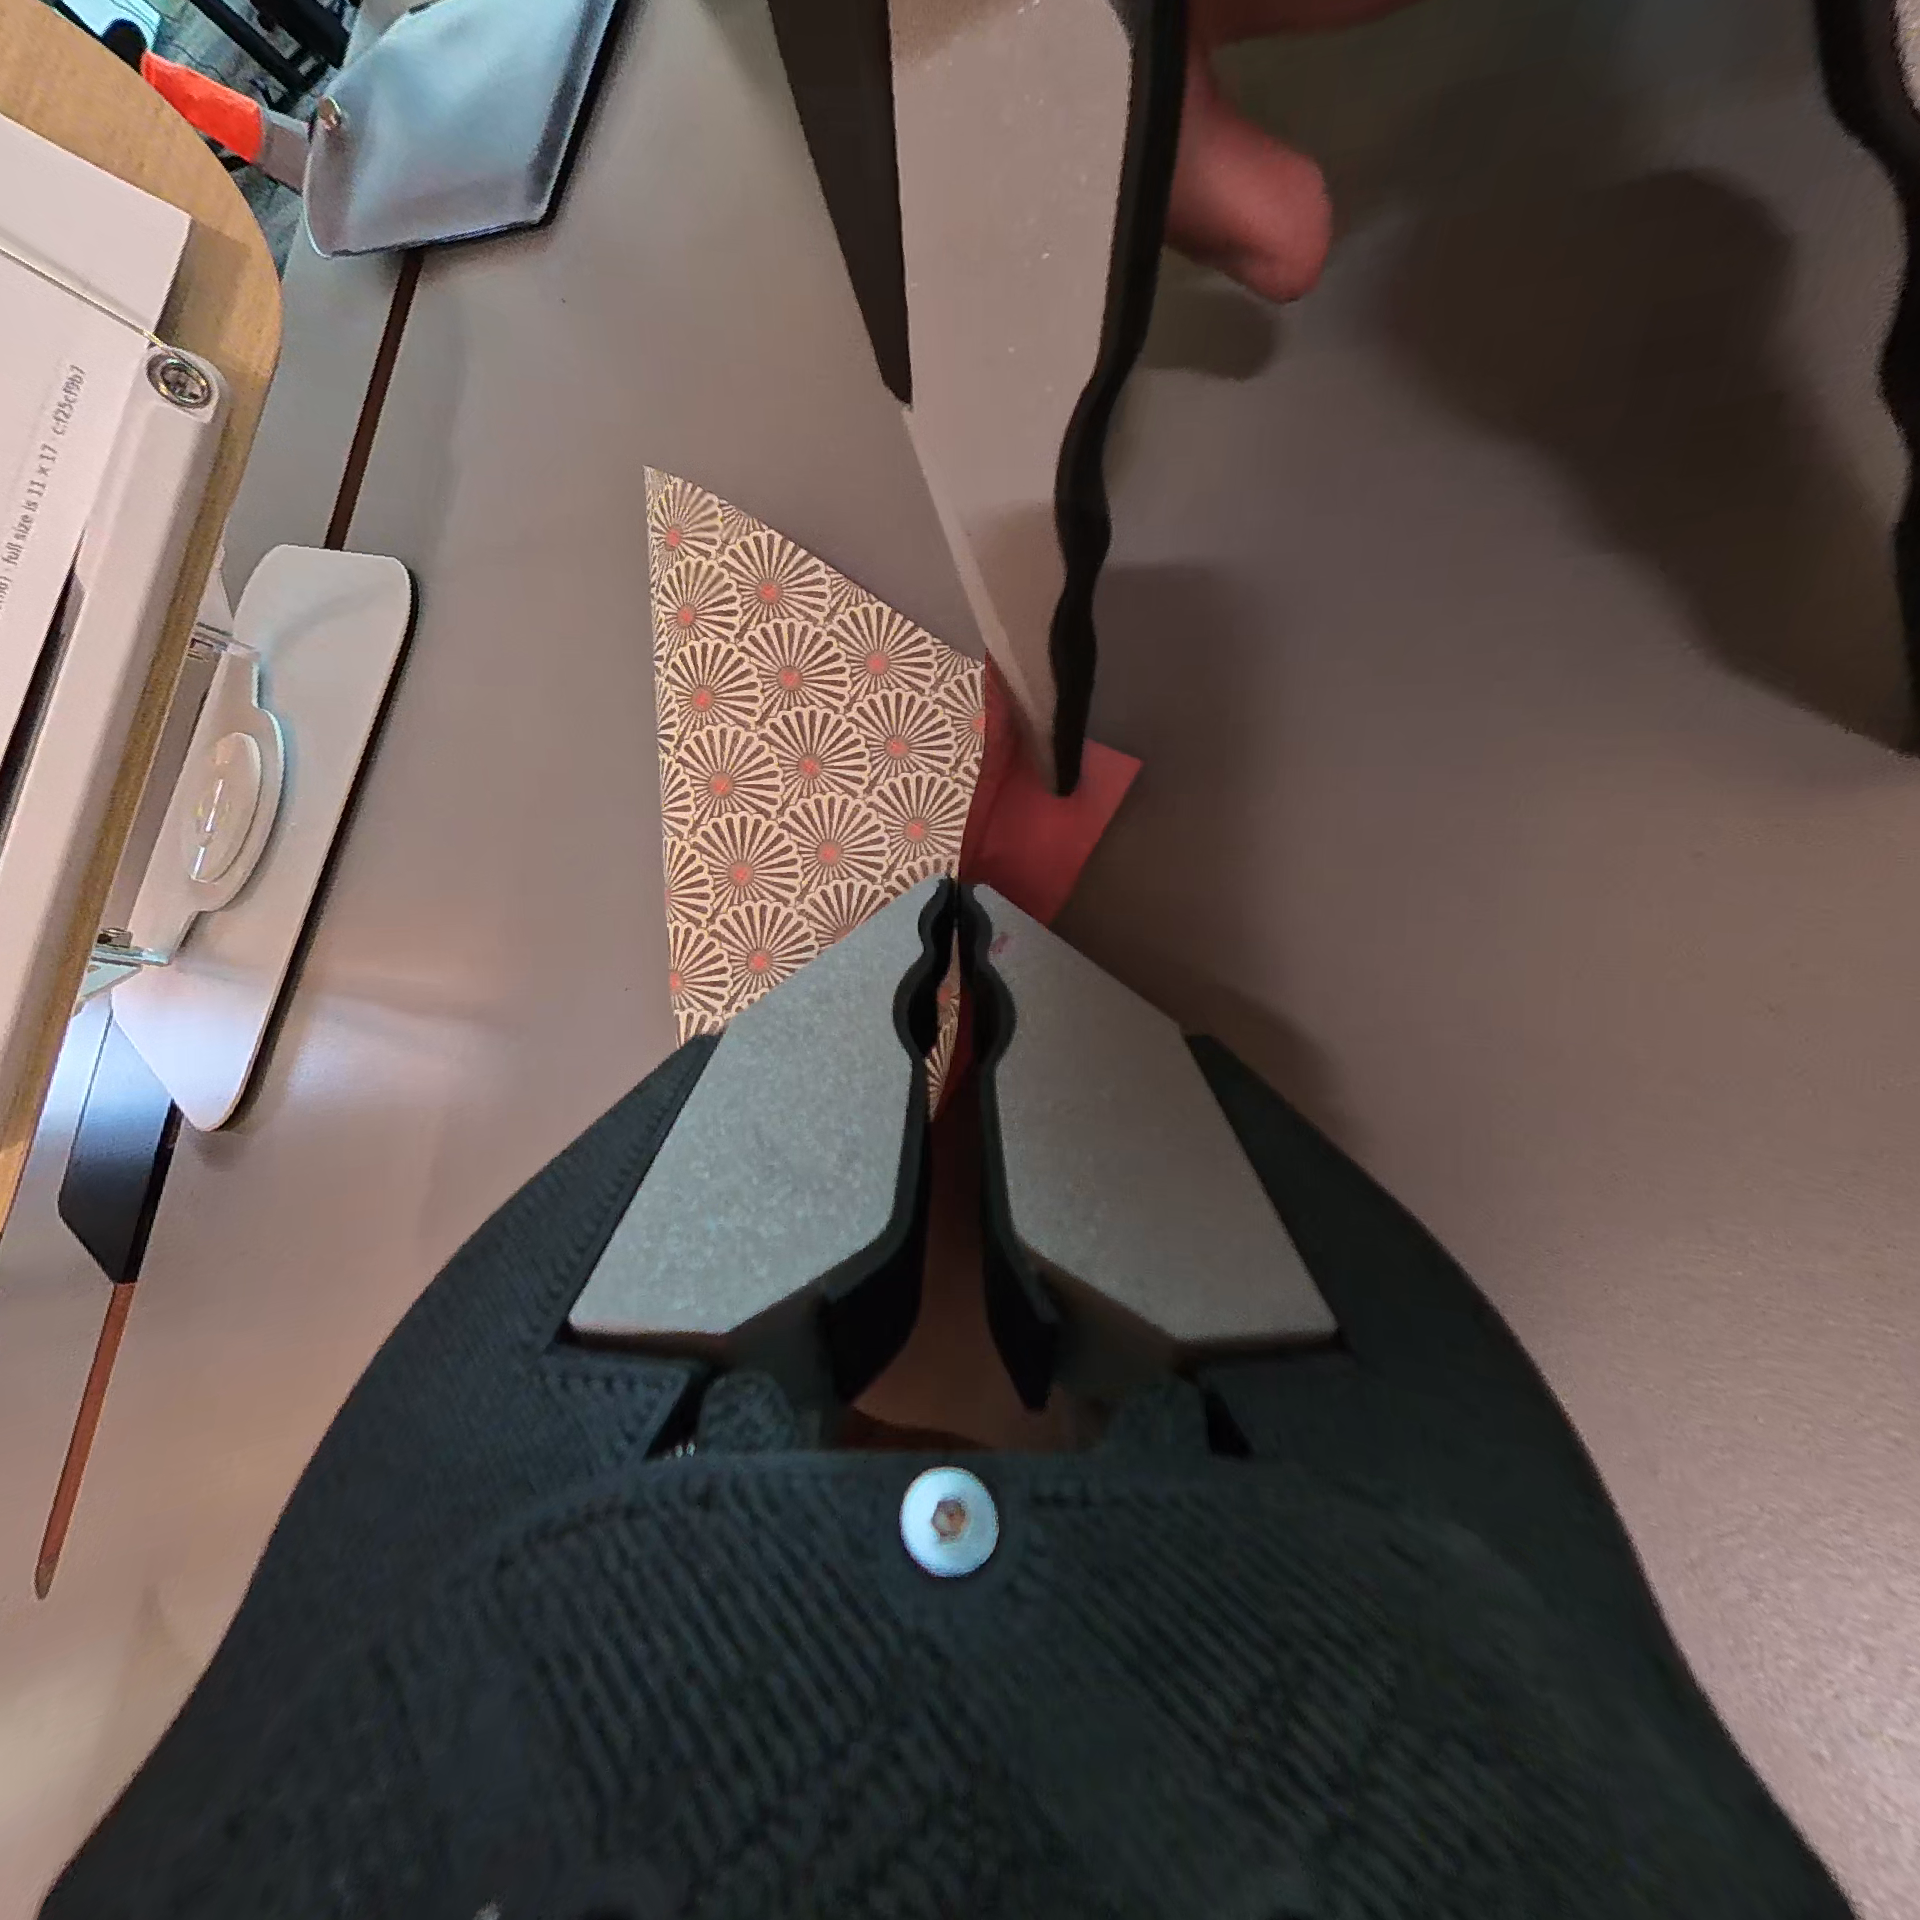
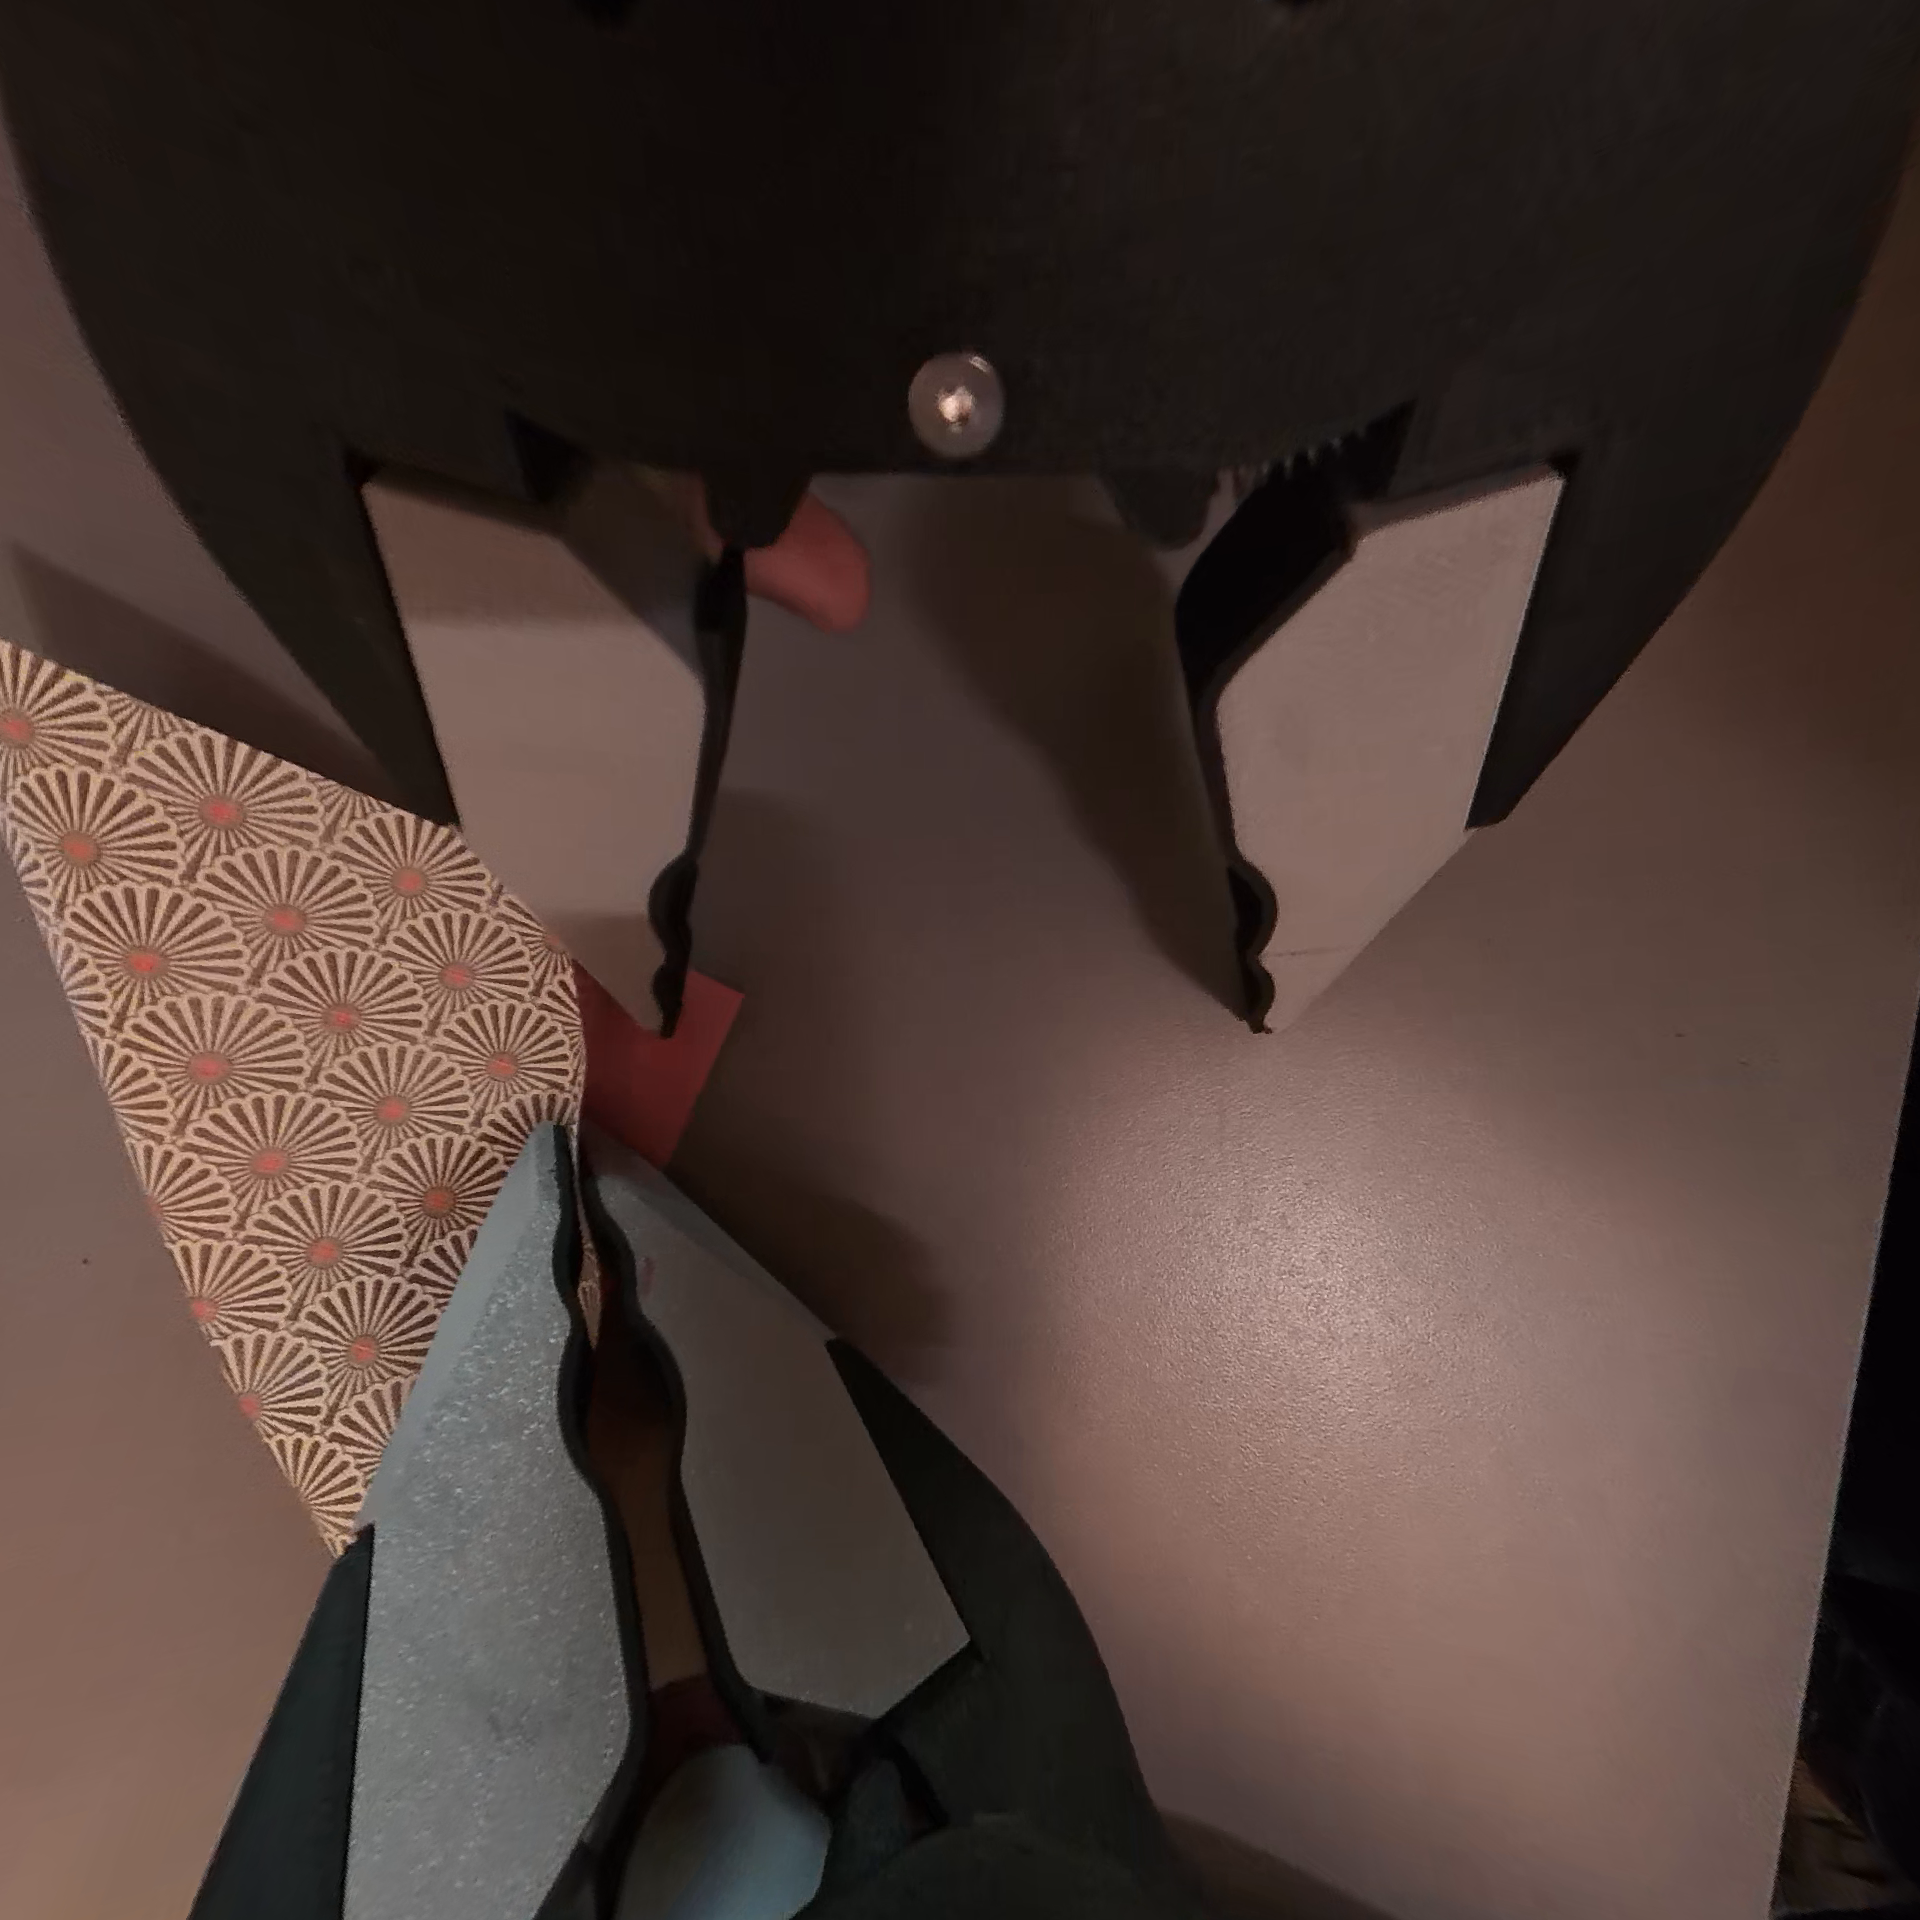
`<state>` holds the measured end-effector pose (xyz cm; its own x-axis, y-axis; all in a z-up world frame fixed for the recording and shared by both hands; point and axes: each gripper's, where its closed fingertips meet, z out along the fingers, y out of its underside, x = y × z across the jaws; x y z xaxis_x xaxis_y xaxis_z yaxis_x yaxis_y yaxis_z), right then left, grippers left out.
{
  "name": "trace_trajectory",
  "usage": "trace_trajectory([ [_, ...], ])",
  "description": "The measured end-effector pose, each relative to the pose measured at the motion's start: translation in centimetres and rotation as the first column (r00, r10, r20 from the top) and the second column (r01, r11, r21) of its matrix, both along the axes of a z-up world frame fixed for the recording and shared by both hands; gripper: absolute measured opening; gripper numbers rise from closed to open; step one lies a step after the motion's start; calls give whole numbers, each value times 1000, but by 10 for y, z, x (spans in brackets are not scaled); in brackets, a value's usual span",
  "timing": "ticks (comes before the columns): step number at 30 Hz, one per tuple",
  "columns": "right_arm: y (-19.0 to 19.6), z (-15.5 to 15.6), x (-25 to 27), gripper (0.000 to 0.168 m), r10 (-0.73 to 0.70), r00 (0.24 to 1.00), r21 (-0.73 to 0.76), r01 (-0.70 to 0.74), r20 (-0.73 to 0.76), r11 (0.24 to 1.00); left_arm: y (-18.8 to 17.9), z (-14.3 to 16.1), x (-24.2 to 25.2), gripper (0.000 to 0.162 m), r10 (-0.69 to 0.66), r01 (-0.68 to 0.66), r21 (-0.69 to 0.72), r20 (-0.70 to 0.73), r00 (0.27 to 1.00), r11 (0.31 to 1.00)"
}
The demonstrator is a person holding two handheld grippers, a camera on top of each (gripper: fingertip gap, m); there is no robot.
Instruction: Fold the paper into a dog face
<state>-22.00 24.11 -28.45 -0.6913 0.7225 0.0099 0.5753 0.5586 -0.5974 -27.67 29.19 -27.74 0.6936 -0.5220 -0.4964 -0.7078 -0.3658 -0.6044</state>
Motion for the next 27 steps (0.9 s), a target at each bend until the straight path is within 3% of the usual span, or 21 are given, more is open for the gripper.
trace_trajectory([
  [10,-1,-1,0,105,-12,1000,8,12,11,1000,2,0,-10,0,-30,40,37,-229,973,999],
  [17,-1,0,0,105,-10,1000,0,10,3,1000,-7,-1,-12,0,-176,210,25,-458,871,977],
  [21,-1,0,0,104,-2,1000,-6,2,-7,1000,-7,-2,-12,0,-250,279,-17,-499,830,960],
  [27,0,0,-1,103,5,1000,-24,-6,-25,1000,-3,-2,-14,0,-275,275,-71,-470,839,959],
])
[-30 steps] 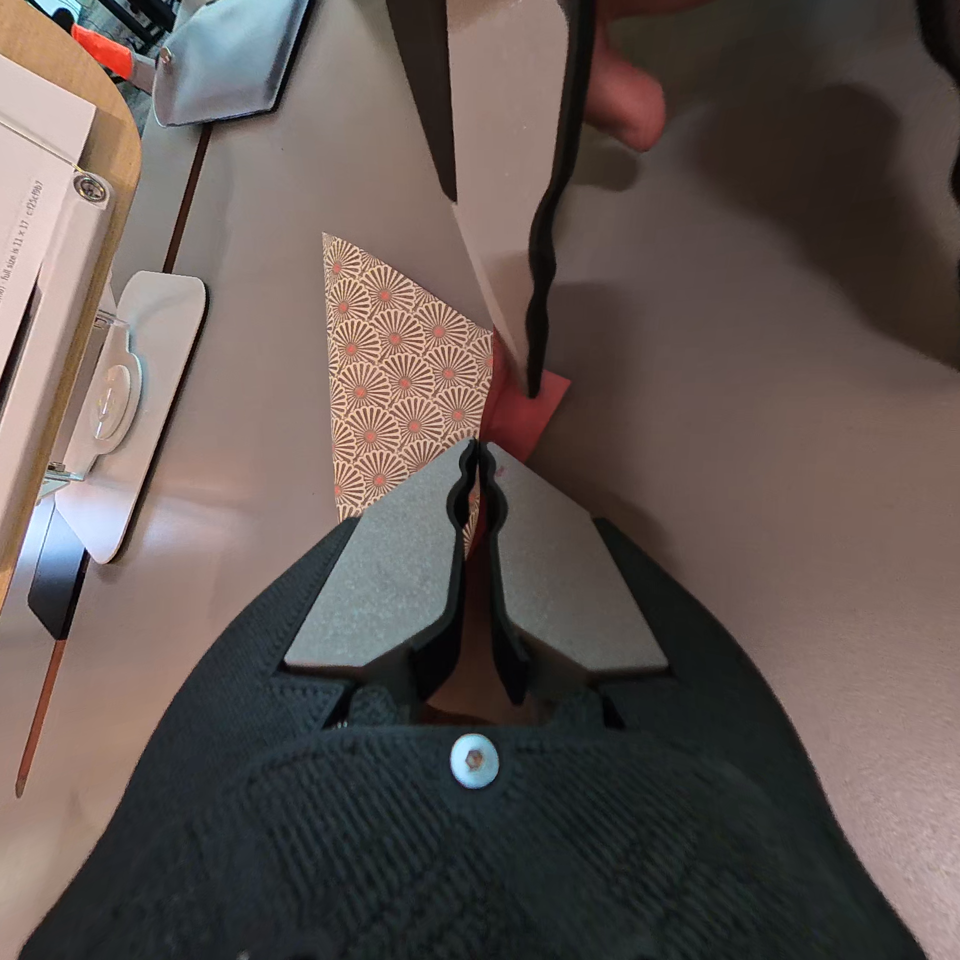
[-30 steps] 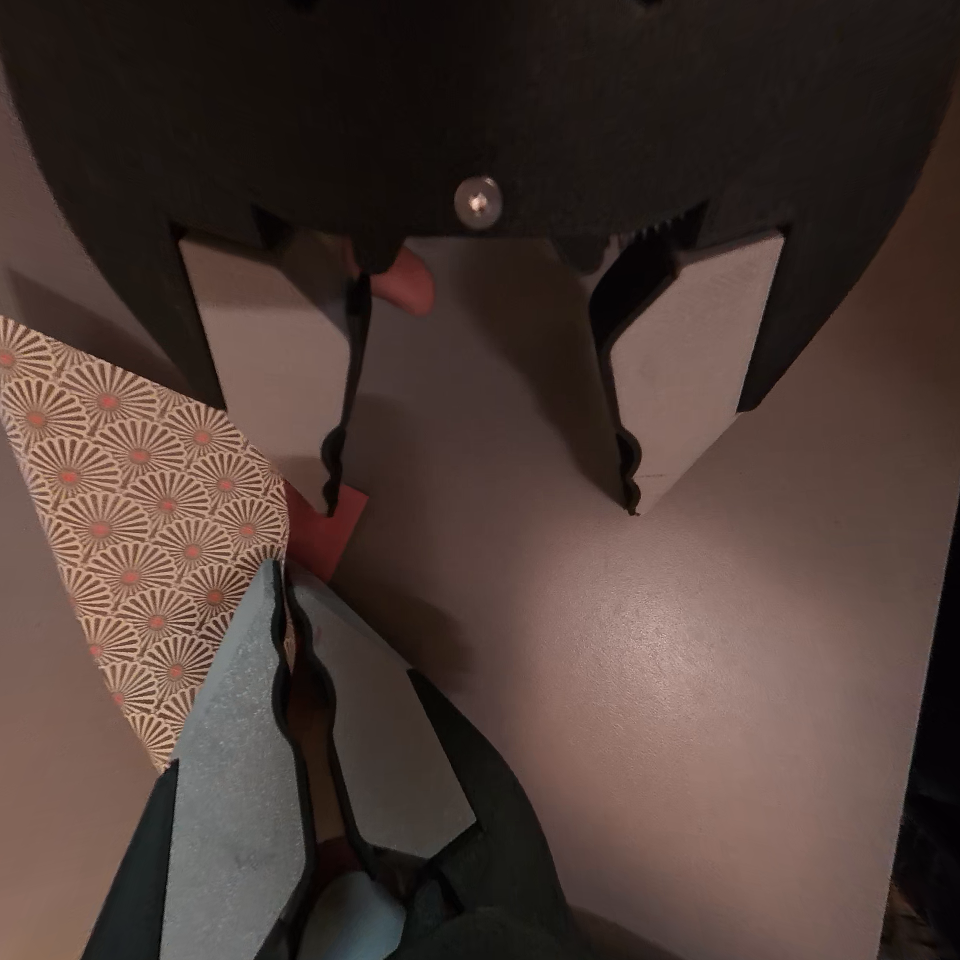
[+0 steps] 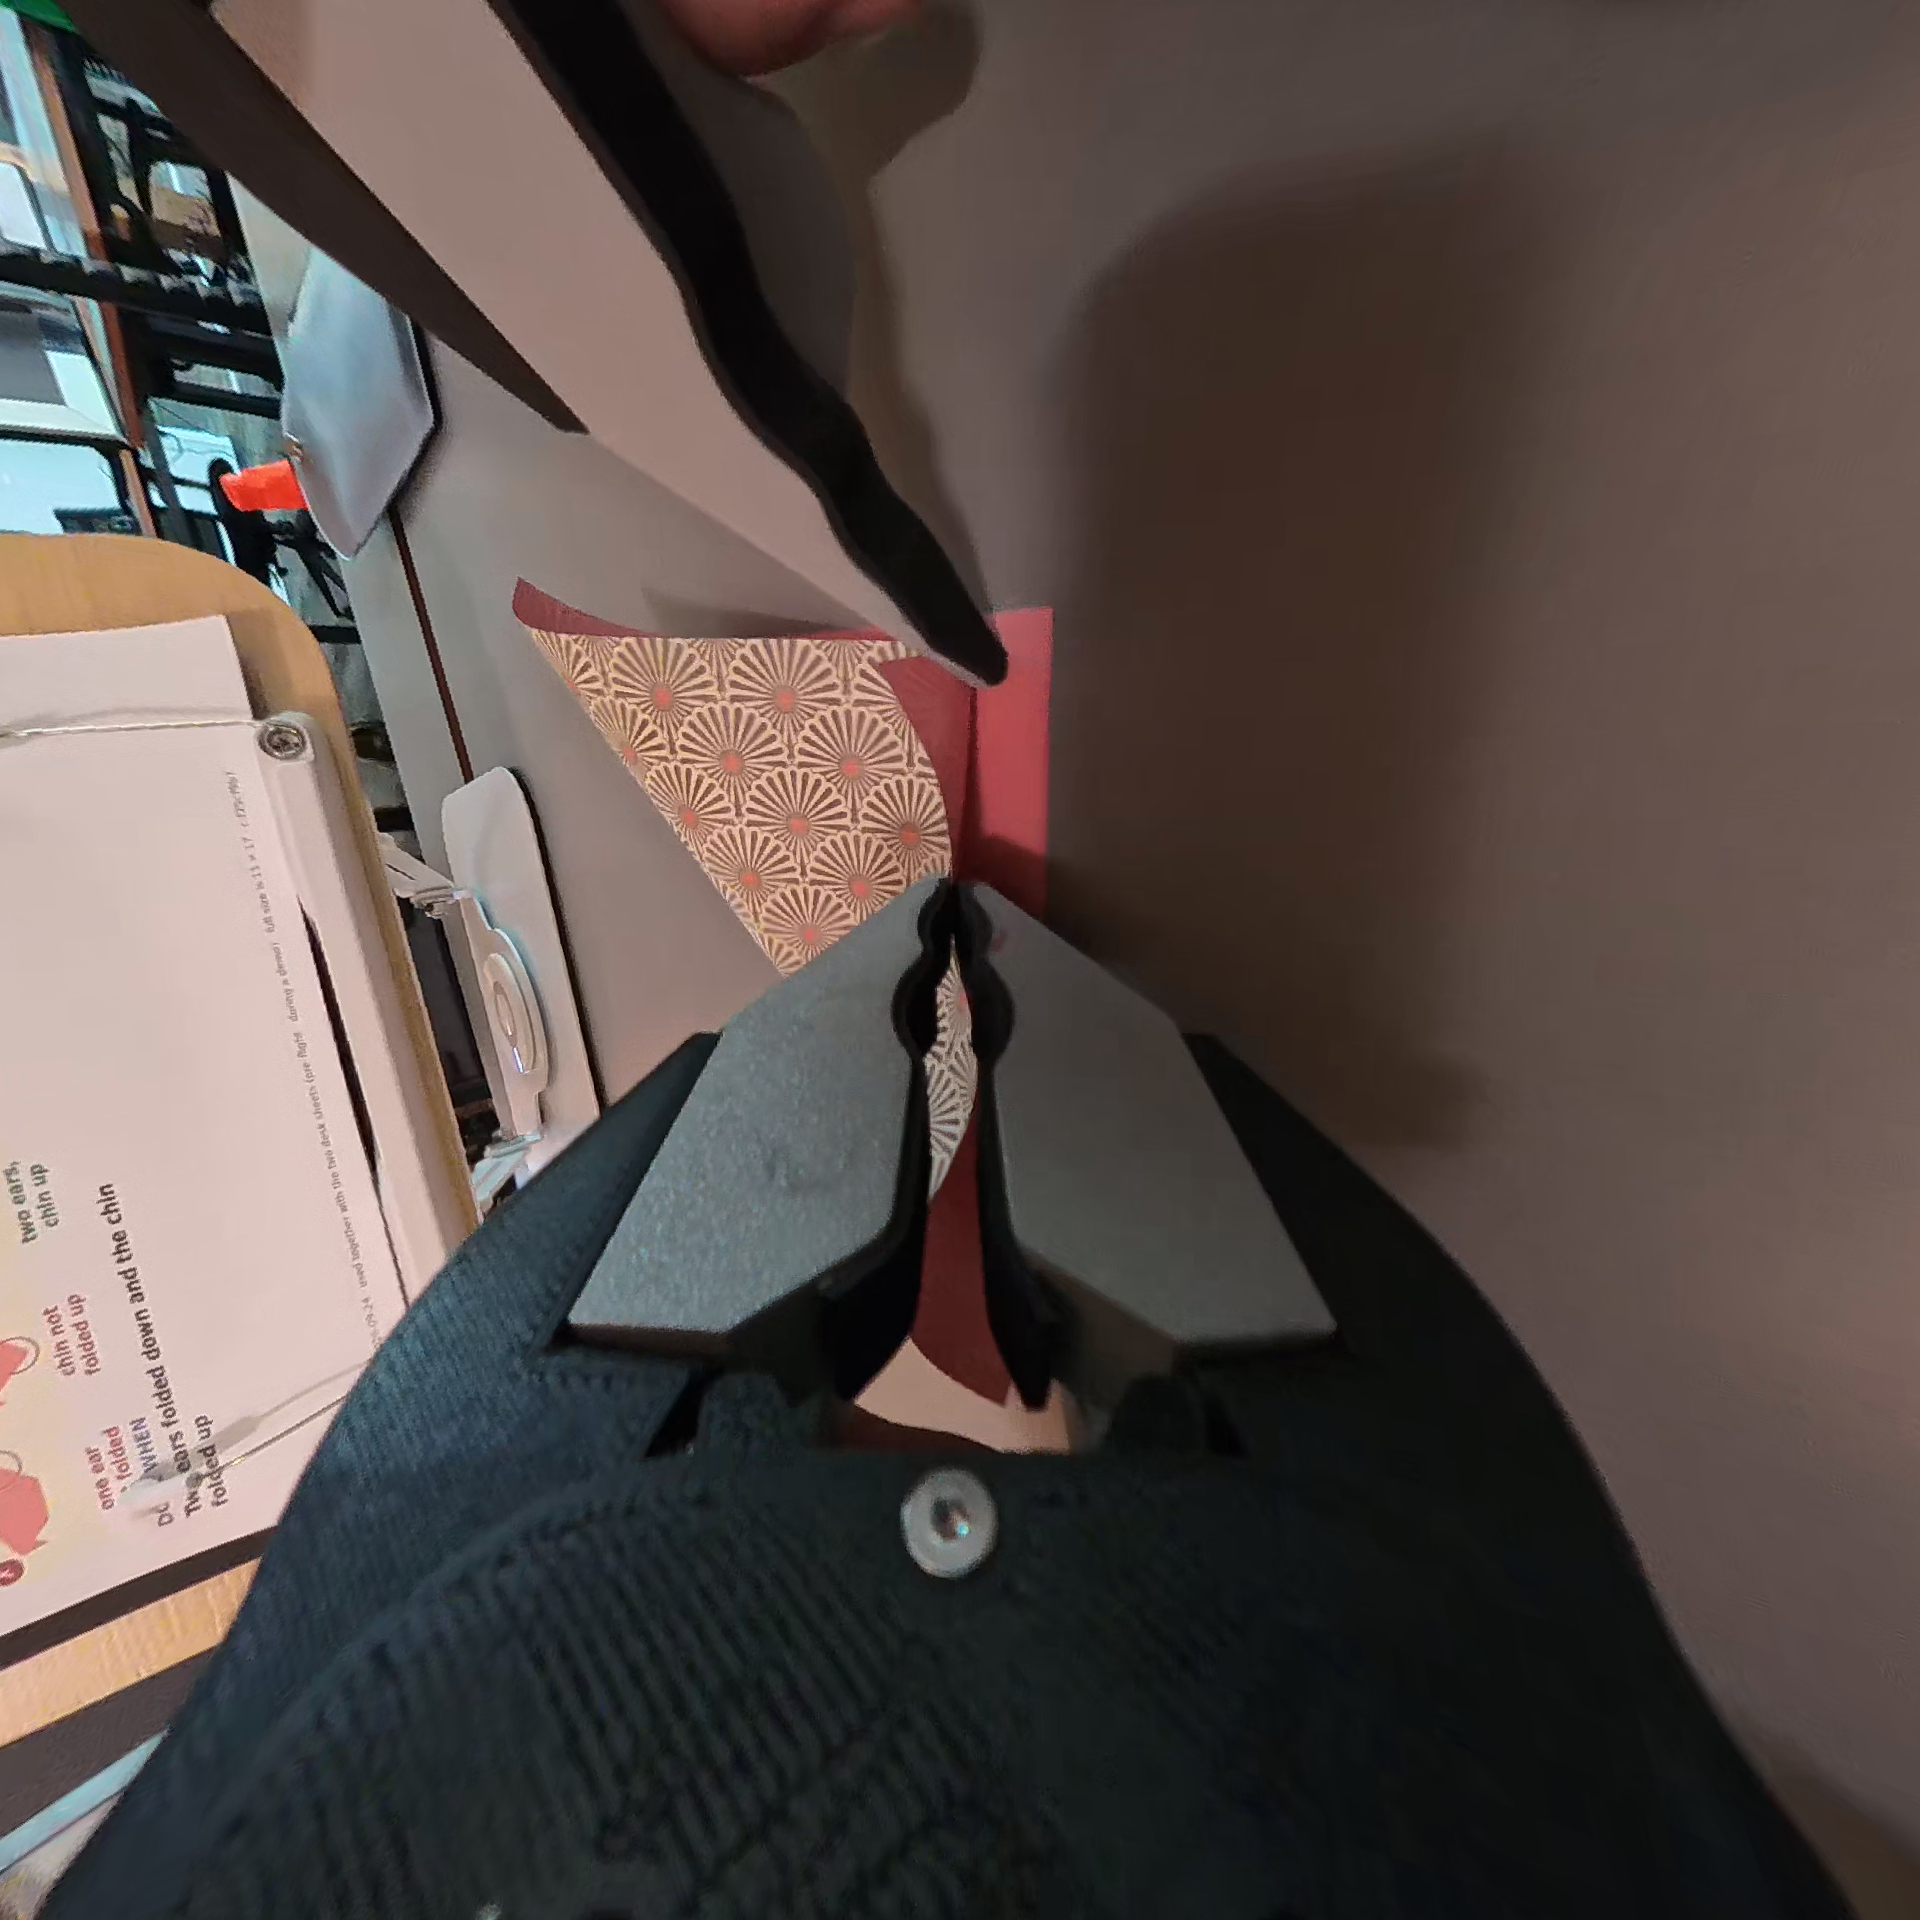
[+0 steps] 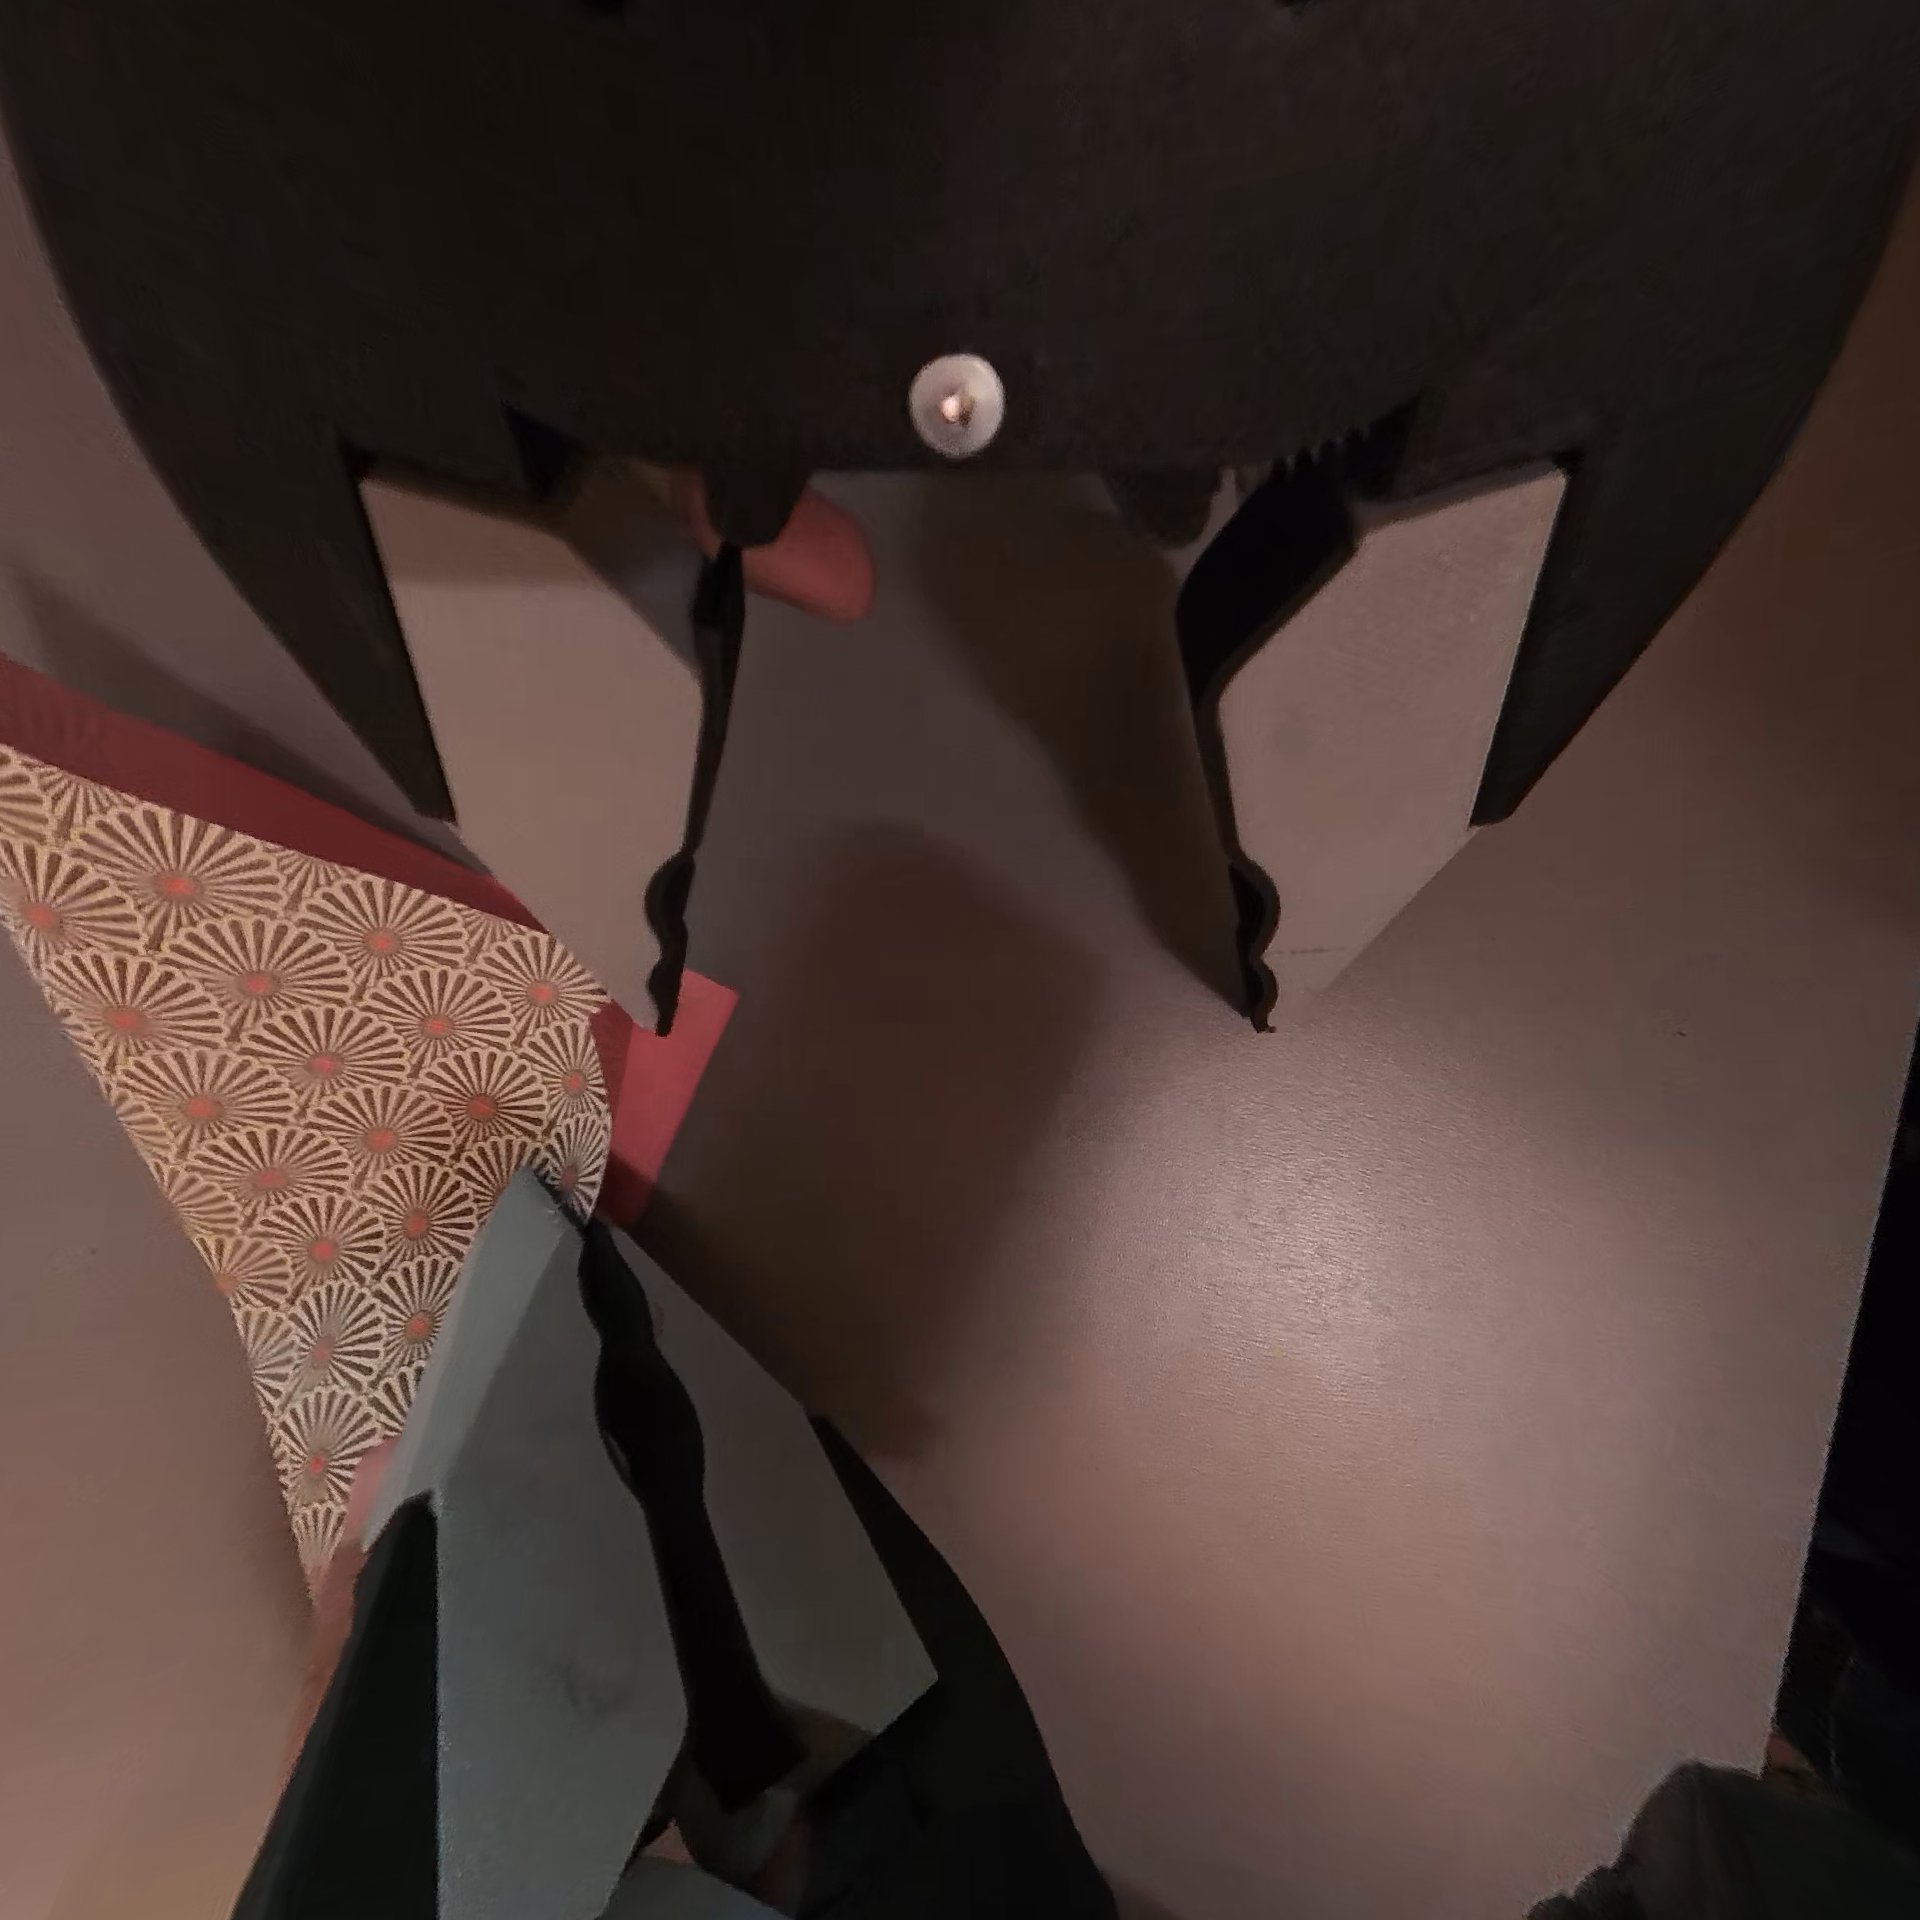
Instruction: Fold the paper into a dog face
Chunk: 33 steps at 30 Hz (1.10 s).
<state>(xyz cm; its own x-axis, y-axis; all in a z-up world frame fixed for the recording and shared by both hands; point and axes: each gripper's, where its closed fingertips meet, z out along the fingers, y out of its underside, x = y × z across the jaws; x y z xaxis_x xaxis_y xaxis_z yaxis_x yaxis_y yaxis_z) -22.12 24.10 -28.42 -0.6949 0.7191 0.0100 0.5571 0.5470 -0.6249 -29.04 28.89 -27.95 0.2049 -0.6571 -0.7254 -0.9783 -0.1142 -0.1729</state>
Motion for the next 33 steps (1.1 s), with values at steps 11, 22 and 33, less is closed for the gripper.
trace_trajectory([
  [11,1,0,0,104,-6,1000,5,6,4,1000,1,0,8,0,7,-7,19,25,1000,1000],
  [22,1,5,9,105,15,1000,-1,-15,22,1000,3,0,7,0,-2,2,17,4,1000,1000],
  [33,3,22,1,96,-24,1000,-175,24,-1,984,4,0,6,0,-9,9,32,14,1000,999],
])
